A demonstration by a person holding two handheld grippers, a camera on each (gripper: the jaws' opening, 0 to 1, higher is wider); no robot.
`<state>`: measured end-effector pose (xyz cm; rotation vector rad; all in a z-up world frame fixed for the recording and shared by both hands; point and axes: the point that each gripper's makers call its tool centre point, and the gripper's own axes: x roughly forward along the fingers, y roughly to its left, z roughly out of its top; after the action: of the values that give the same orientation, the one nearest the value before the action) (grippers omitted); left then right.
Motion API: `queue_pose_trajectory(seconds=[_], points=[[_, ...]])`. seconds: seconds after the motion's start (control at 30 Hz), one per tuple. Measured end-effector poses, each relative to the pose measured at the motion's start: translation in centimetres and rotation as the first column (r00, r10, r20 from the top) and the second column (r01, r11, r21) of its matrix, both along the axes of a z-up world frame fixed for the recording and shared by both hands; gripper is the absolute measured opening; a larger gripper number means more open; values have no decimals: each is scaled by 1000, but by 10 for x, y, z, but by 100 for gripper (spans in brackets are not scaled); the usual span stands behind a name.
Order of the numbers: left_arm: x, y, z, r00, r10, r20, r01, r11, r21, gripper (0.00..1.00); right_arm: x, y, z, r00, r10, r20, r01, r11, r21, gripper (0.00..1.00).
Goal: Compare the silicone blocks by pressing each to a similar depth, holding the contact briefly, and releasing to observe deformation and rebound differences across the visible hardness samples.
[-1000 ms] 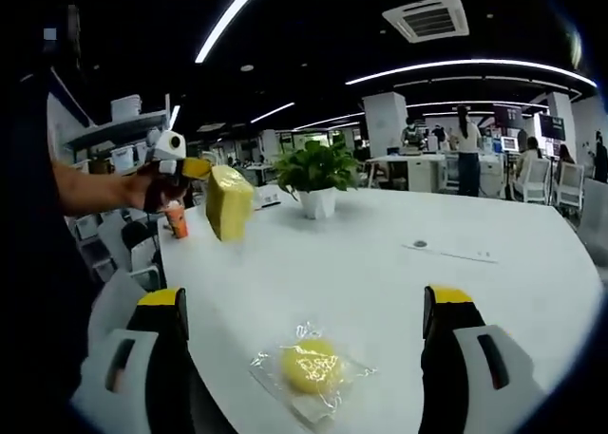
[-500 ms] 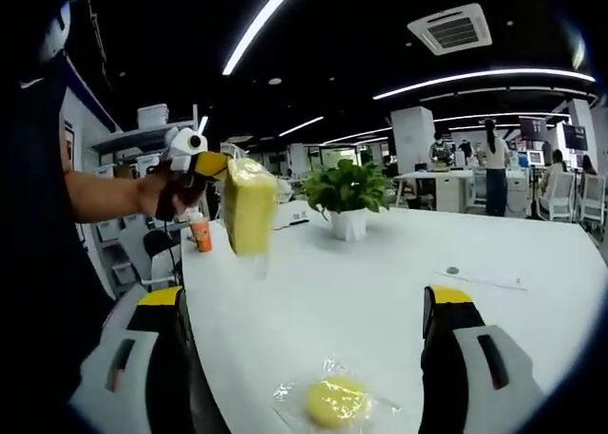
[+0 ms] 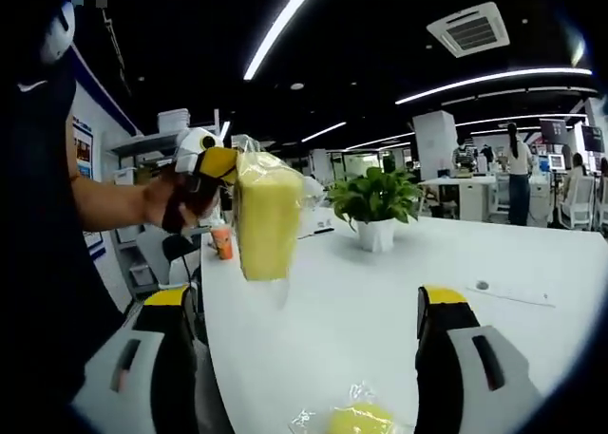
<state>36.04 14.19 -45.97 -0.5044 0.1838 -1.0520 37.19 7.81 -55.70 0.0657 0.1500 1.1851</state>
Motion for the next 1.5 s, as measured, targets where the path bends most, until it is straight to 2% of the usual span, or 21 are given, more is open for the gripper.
queue_pose_trajectory(seconds=[0.4, 0.43, 0.47, 0.5, 0.53, 0.67, 0.87, 1.0, 1.07, 1.27, 1.4, 1.5], points=[[-9, -12, 5, 999, -45, -7, 44, 999, -31, 0, -15, 35, 15, 996, 92, -19, -91, 994, 53, 77], [-10, -13, 5, 999, -48, -8, 48, 998, -33, 0, -17, 37, 19, 994, 101, -39, -97, 992, 85, 75], [-11, -14, 5, 999, -53, -7, 53, 998, -33, 0, -18, 39, 23, 992, 109, -57, -101, 988, 116, 71], [-11, -15, 5, 998, -56, -8, 56, 998, -32, 0, -21, 39, 24, 989, 132, -72, -122, 984, 127, 63], [-12, -16, 5, 998, -60, -10, 60, 998, -34, 0, -20, 39, 23, 990, 127, -69, -118, 985, 122, 60], [-14, -19, 9, 997, -70, -15, 69, 996, -57, 0, -23, 42, 20, 989, 134, -69, -127, 986, 107, 57], [-14, -18, 10, 997, -71, -16, 70, 995, -64, 0, -23, 42, 21, 988, 133, -81, -122, 984, 133, 50], [-14, -18, 10, 997, -74, -8, 73, 996, -55, 0, -26, 40, 29, 983, 145, -113, -121, 973, 195, 34], [-14, -17, 10, 997, -75, -11, 74, 995, -61, 0, -28, 41, 29, 981, 156, -115, -133, 973, 188, 28], [-15, -13, 9, 998, -69, -2, 69, 996, -51, 0, -30, 40, 29, 982, 152, -116, -133, 979, 156, 22], [-13, -10, 6, 998, -63, -6, 62, 997, -48, 0, -32, 40, 28, 976, 158, -151, -139, 982, 132, 17], [-16, -11, 4, 998, -61, 0, 61, 998, -20, 0, -34, 39, 24, 969, 168, -182, -148, 982, 115, 13]])
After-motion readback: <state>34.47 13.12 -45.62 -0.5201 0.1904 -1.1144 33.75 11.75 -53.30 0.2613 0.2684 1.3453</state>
